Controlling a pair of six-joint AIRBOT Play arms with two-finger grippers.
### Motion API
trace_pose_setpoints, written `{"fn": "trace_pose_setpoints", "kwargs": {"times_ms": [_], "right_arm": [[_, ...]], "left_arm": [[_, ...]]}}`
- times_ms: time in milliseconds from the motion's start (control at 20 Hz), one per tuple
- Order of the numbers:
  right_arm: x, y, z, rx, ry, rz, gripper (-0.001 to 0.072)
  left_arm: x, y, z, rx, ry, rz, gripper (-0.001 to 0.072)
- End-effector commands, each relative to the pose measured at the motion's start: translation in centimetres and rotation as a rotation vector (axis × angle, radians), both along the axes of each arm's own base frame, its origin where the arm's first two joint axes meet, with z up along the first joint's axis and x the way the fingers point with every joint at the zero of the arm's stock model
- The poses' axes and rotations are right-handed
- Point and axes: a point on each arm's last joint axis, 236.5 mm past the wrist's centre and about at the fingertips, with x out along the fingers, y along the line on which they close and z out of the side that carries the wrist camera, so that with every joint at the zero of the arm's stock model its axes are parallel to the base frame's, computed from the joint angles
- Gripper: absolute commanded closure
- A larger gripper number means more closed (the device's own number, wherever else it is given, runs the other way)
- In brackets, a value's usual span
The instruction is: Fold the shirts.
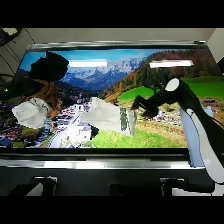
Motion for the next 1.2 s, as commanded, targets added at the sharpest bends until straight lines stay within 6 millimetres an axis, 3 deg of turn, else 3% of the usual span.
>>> {"fn": "trace_pose_setpoints", "kwargs": {"times_ms": [0, 100, 300, 400, 450, 550, 650, 700, 800, 900, 1000, 1150], "right_arm": [[-4.1, -4.3, -3.5, -0.048, 0.179, -0.079, 0.0023], [-3.4, -0.3, -4.7, 0.135, 0.139, -0.150, 0.0022], [-2.3, 2.1, -7.5, 0.148, 0.070, -0.235, 0.0032], [-2.1, 4.0, -8.1, 0.174, 0.058, -0.215, 0.0148], [-2.0, 4.4, -8.3, 0.170, 0.050, -0.213, 0.0279], [-0.9, 4.3, -8.1, 0.170, 0.013, -0.235, 0.0653], [0.6, 3.6, -5.2, 0.199, -0.087, -0.168, 0.0662], [1.6, 2.7, -2.6, 0.211, -0.153, -0.142, 0.0662], [3.9, -0.7, 3.2, 0.211, -0.280, -0.164, 0.0662], [5.1, -7.5, 8.6, 0.119, -0.385, -0.241, 0.0662], [3.4, -16.0, 10.8, -0.074, -0.358, -0.345, 0.0662], [-0.4, -25.2, 15.0, -0.221, -0.360, -0.483, 0.0662]], "left_arm": [[-0.1, 0.1, -1.1, 0.000, 0.022, 0.003, 0.0679], [-0.1, 0.1, -1.1, 0.000, 0.022, 0.003, 0.0679], [-0.1, -0.2, -0.9, -0.015, 0.021, -0.002, 0.0679], [-0.2, -0.5, -0.9, -0.014, 0.020, -0.008, 0.0679], [-0.2, -0.5, -0.9, -0.015, 0.020, -0.009, 0.0679], [-0.3, -0.8, -0.9, -0.015, 0.021, -0.017, 0.0679], [-0.3, -1.1, -0.9, -0.014, 0.020, -0.026, 0.0679], [-0.3, -1.2, -0.9, -0.014, 0.020, -0.027, 0.0679], [-0.3, -1.2, -0.9, -0.013, 0.020, -0.029, 0.0679], [-0.3, -1.2, -1.0, 0.007, 0.010, -0.042, 0.0679], [-0.1, -0.9, -1.0, 0.031, -0.005, -0.046, 0.0679], [0.1, -0.8, -0.9, 0.031, -0.015, -0.039, 0.0679]]}}
